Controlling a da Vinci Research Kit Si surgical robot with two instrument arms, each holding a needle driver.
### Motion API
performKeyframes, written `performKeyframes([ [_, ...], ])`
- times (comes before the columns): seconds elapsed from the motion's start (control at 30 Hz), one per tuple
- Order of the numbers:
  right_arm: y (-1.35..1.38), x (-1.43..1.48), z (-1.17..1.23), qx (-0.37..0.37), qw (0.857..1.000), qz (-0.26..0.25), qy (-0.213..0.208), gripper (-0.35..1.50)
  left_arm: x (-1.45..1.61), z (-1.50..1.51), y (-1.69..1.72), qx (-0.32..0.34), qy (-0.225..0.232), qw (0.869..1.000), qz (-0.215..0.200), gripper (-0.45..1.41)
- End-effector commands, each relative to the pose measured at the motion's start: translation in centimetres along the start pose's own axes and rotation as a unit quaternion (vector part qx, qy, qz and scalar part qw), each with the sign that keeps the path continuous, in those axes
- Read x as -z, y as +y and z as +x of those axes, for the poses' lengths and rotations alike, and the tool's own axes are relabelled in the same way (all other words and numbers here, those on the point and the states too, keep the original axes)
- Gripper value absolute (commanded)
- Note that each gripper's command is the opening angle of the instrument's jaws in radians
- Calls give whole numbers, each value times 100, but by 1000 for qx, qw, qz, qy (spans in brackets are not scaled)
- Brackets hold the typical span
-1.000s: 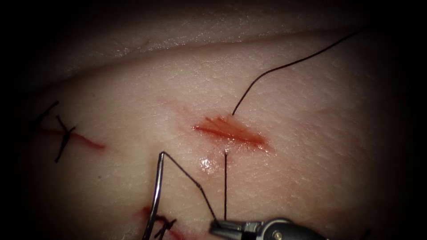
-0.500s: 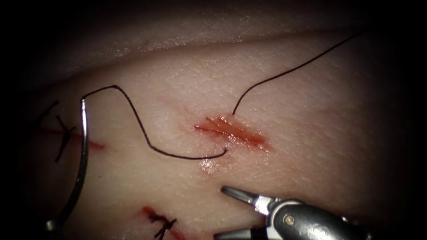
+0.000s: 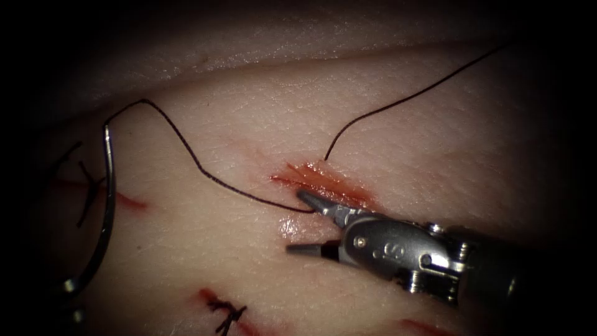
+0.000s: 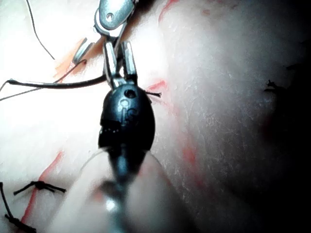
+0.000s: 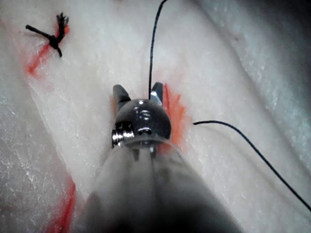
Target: Wound Closure
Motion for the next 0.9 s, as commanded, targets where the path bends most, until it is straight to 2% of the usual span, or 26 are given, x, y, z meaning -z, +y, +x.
performKeyframes([
  [0.03, 0, -11, -3, 2, 1000, 4, 0, -35, -7, -4, 1, 0, 1, 1000, 0, -45],
  [0.13, 5, -8, -8, 2, 1000, 1, -13, -35, -7, -4, 1, 0, 3, 1000, -3, -45],
  [0.23, 2, 12, -3, -4, 1000, -6, -8, -35, -11, -5, -1, 0, 5, 1000, -4, -45],
  [0.3, -21, 36, 19, -12, 1000, 1, 1, -35, -19, -10, -4, -2, 5, 1000, -2, -45],
  [0.43, -57, 53, 49, -20, 1000, 17, 16, -35, -28, -21, 3, -5, 8, 1000, -4, -45],
  [0.47, -76, 60, 64, -28, 999, 26, 24, -35, -32, -26, 8, -6, 4, 1000, -7, -45],
  [0.63, -112, 62, 92, -44, 997, 52, 47, -35, -33, -31, 12, -4, 2, 1000, -10, -45],
  [0.73, -107, 60, 93, -47, 996, 50, 48, -35, -32, -29, 11, -3, 2, 1000, -11, -45],
  [0.77, -94, 60, 88, -53, 996, 46, 51, -35, -32, -27, 10, -2, 2, 1000, -11, -45],
  [0.8, -86, 61, 85, -57, 996, 42, 53, -11, -32, -26, 8, -1, 2, 1000, -12, -45],
  [0.83, -69, 64, 78, -66, 996, 31, 59, 64, -33, -24, 4, 2, 3, 1000, -12, -45],
  [0.9, -56, 68, 73, -73, 995, 23, 65, 93, -34, -21, -1, 5, 3, 1000, -13, -45],
])
